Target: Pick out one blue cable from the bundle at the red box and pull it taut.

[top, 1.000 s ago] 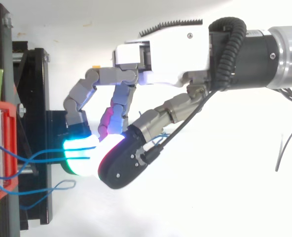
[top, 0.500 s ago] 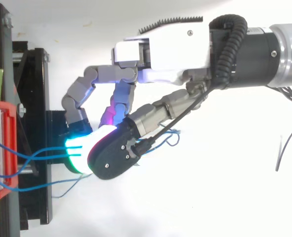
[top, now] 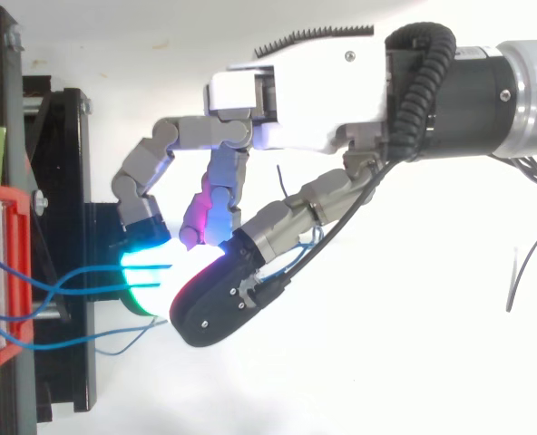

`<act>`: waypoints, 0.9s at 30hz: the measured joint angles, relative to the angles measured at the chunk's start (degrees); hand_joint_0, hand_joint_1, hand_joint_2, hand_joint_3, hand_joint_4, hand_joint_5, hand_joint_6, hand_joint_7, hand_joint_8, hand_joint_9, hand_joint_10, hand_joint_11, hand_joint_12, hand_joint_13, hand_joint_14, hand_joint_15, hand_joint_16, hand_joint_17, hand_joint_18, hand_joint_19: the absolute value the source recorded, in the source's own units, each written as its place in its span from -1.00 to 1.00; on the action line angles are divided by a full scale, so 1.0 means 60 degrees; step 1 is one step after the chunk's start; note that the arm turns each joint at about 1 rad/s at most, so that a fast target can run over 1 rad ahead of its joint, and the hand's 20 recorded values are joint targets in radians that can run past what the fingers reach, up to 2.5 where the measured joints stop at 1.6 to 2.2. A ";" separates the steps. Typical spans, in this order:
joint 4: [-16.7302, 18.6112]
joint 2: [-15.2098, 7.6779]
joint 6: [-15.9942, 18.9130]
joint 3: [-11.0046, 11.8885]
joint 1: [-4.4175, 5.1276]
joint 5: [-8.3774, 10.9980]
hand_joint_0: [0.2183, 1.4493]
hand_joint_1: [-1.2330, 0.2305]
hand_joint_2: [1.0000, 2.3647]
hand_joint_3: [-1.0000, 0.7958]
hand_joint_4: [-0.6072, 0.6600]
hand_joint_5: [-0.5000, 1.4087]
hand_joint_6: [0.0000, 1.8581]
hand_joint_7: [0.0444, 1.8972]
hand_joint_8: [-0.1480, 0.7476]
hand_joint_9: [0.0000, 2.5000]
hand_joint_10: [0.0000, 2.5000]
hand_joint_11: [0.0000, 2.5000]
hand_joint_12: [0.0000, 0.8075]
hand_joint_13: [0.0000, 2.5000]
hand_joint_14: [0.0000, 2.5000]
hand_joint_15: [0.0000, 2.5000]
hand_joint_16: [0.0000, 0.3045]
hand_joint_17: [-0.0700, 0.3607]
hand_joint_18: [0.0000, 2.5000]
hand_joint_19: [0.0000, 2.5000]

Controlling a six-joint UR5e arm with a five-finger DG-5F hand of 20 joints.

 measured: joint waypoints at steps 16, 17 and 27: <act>-0.0043 0.0000 0.0000 0.0001 -0.0031 -0.0090 -0.25 -0.54 -1.00 -0.44 -0.23 -0.55 0.01 0.07 -0.09 0.13 -0.97 -0.25 -0.20 -0.14 -0.98 -0.44 -0.70 -0.20 -0.22 -0.45; -0.0044 0.0000 0.0000 0.0001 -0.0032 -0.0090 -0.28 -0.54 -1.00 -0.44 -0.22 -0.55 0.01 0.06 -0.09 0.13 -0.97 -0.25 -0.21 -0.14 -0.98 -0.43 -0.70 -0.20 -0.22 -0.45; -0.0044 0.0000 0.0000 0.0003 -0.0035 -0.0091 -0.56 -0.54 -1.00 -0.44 -0.02 -0.55 -0.02 -0.03 -0.05 0.13 -0.98 -0.26 -0.12 -0.14 -0.98 -0.45 -0.67 -0.15 -0.22 -0.46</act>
